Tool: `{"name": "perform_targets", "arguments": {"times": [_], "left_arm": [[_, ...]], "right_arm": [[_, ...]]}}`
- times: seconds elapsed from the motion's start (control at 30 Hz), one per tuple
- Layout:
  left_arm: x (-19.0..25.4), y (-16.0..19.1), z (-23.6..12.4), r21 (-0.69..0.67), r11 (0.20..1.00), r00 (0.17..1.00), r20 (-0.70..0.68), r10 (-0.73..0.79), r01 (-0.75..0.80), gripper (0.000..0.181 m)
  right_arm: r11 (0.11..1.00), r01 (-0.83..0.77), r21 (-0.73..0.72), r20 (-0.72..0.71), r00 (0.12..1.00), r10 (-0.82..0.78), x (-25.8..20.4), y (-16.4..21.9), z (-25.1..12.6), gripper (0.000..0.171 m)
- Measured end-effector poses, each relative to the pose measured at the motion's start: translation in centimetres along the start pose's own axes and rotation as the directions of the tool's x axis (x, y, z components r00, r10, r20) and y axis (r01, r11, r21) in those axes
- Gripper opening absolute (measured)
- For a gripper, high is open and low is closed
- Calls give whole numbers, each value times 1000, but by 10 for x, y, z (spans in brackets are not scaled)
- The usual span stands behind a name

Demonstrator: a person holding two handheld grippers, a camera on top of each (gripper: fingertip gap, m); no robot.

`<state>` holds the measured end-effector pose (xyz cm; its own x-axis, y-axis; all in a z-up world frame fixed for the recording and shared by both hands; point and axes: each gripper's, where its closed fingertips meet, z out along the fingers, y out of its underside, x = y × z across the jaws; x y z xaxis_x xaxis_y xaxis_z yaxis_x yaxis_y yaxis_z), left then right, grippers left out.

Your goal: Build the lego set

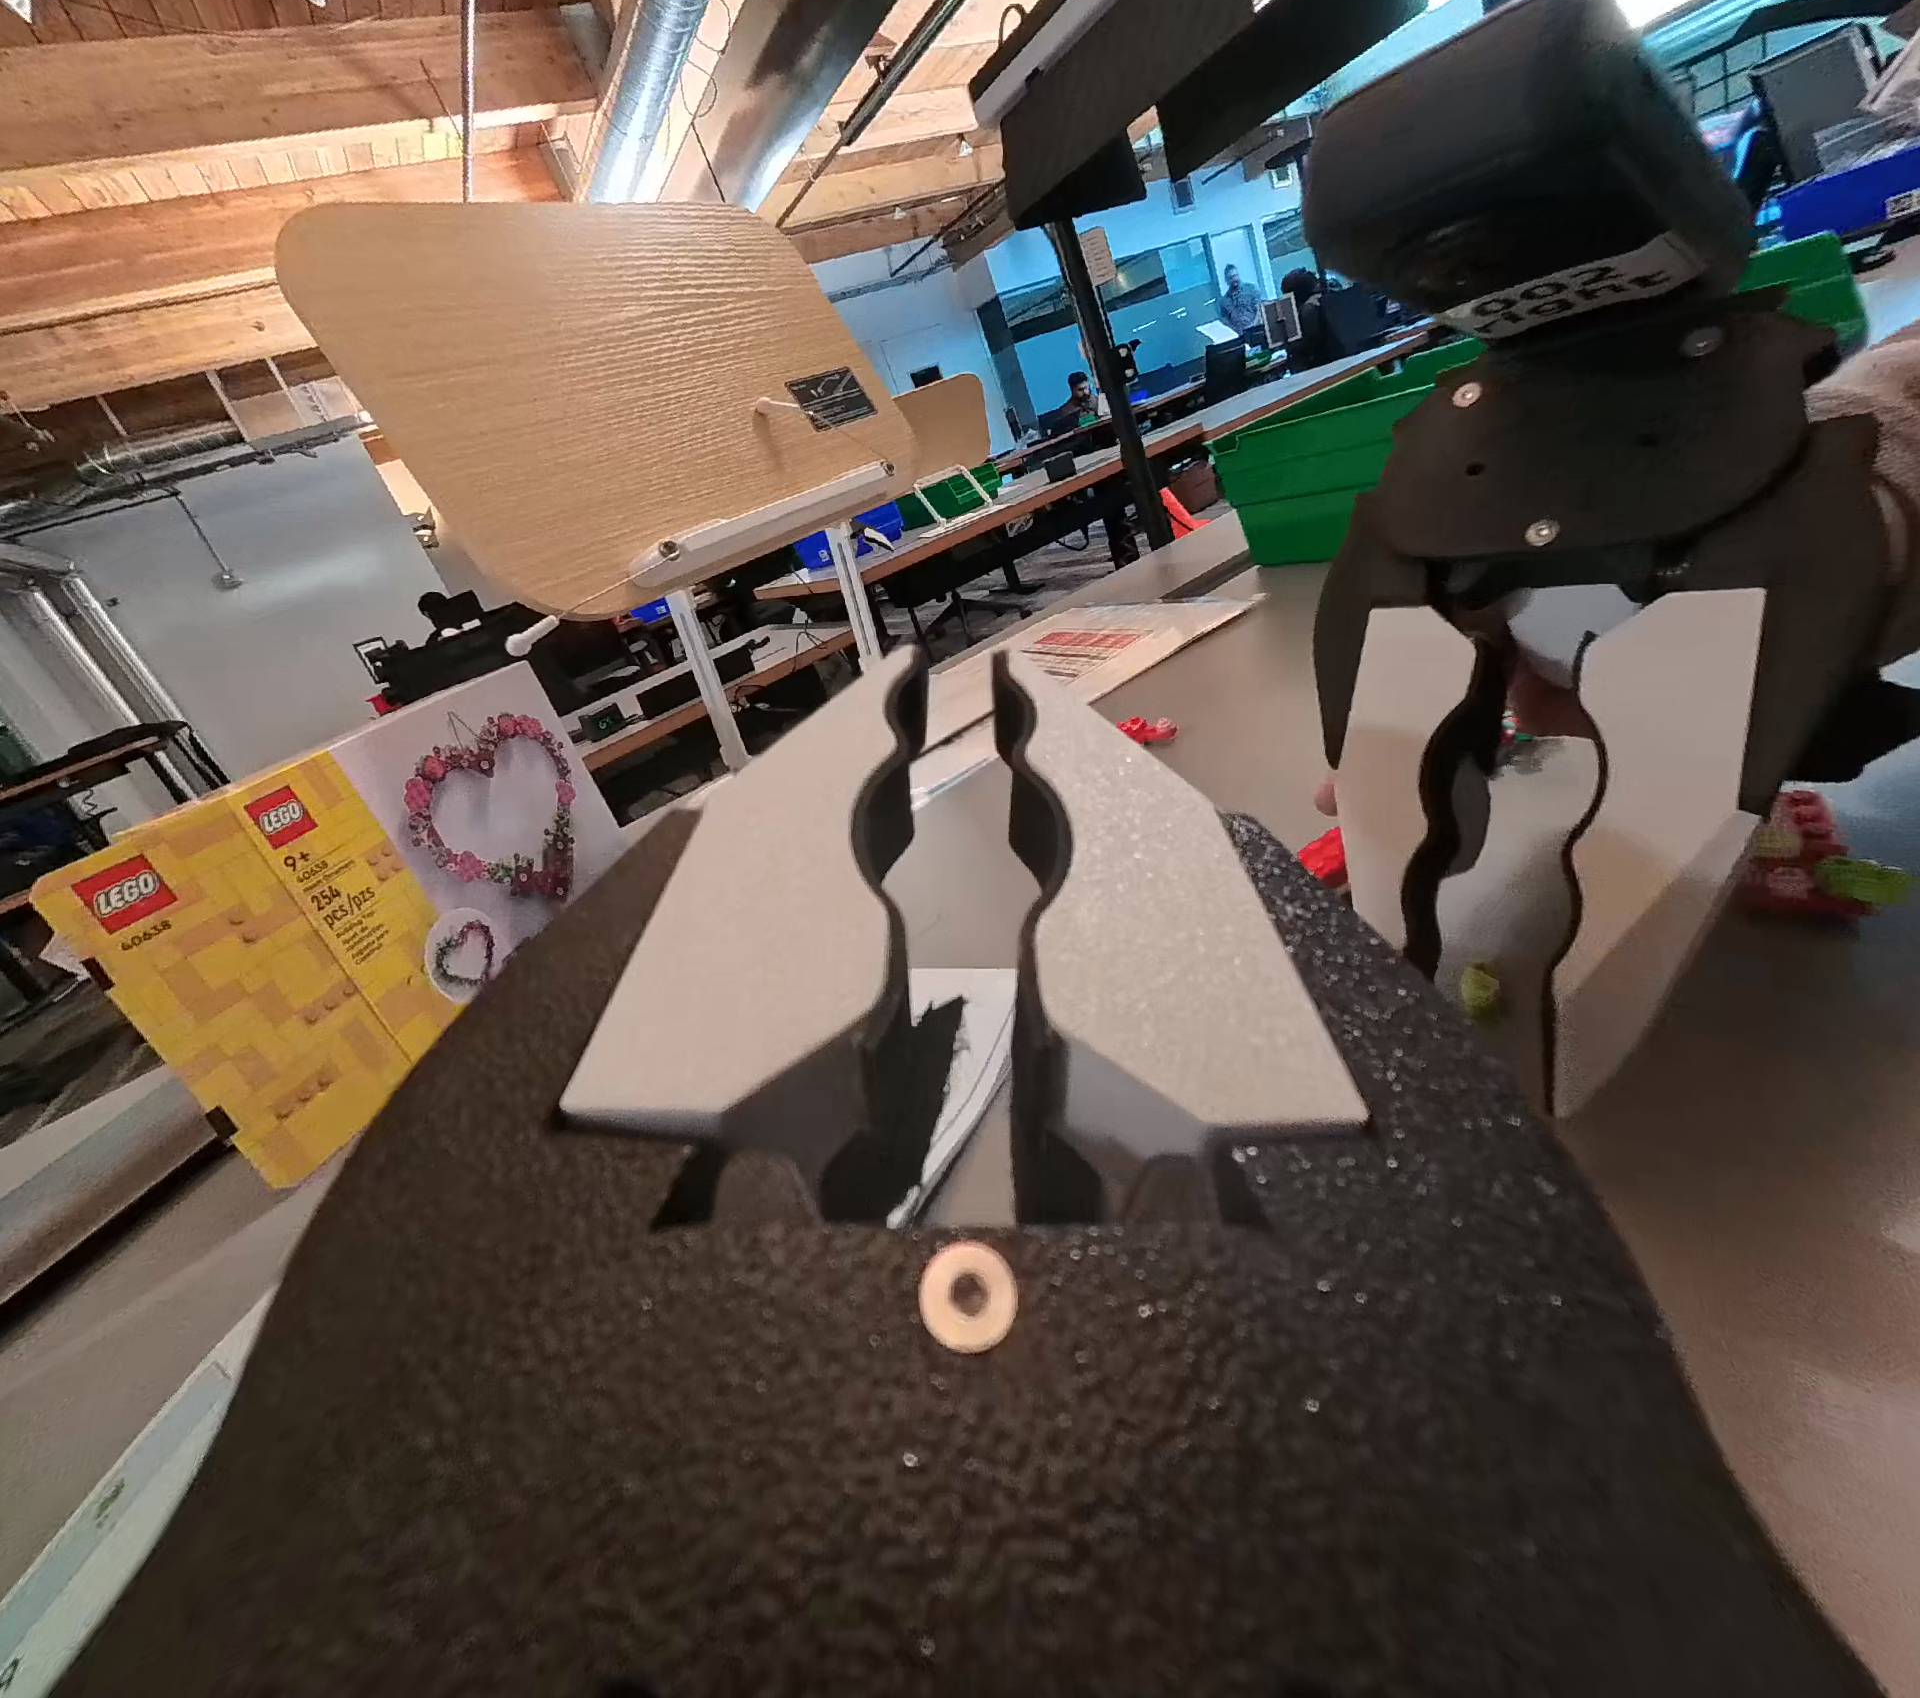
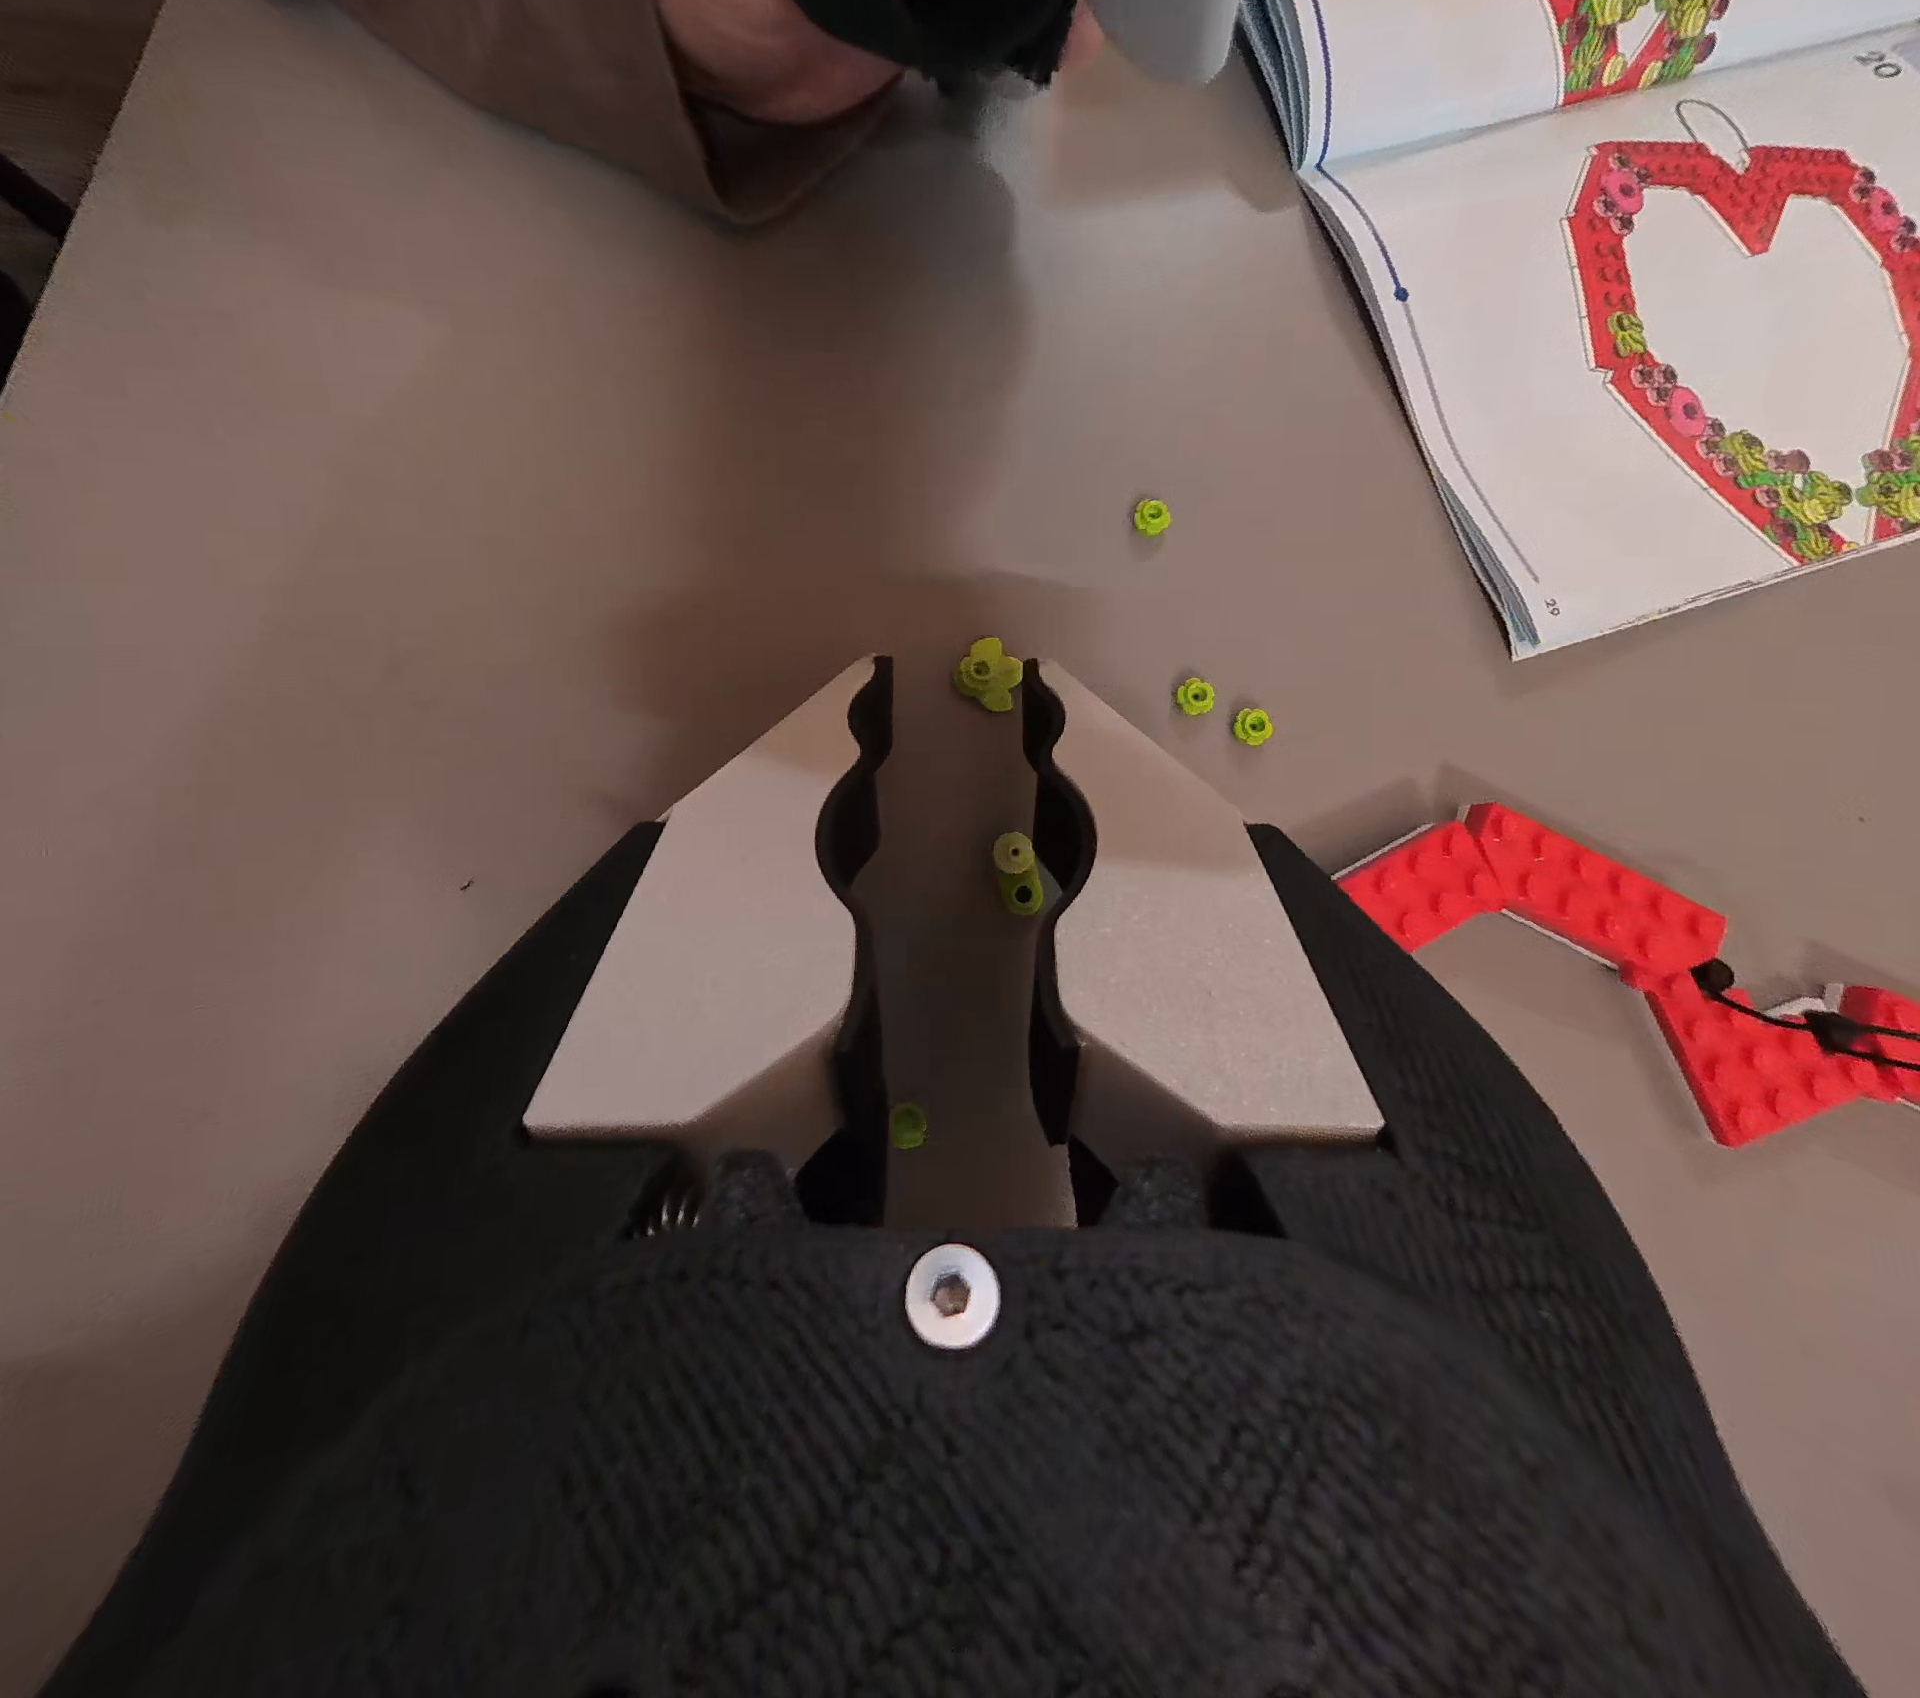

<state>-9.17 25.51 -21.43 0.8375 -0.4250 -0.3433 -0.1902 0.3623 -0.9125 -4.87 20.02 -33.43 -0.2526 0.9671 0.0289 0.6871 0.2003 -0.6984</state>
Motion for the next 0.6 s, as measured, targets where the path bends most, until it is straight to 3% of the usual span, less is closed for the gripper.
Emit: {"name": "perform_targets", "arguments": {"times": [0.03, 0.27, 0.4, 0.6], "left_arm": [[0, 1, 0, -2, 1000, 1000, -1, -6, 6, 10], [-1, 3, 2, -8, 999, 999, -10, -39, 39, 10], [1, 4, 3, -12, 999, 999, -20, -41, 41, 10], [2, 4, 3, -13, 999, 999, -26, -37, 36, 9]], "right_arm": [[1000, -5, -9, 8, 1000, 5, 0, 1, 1, 24], [999, -3, -40, 107, 994, 7, -18, 4, -2, 25], [998, 60, -28, 75, 995, -58, -9, 1, -5, 25], [995, 92, -49, 144, 986, -84, -11, 4, 2, 25]]}}
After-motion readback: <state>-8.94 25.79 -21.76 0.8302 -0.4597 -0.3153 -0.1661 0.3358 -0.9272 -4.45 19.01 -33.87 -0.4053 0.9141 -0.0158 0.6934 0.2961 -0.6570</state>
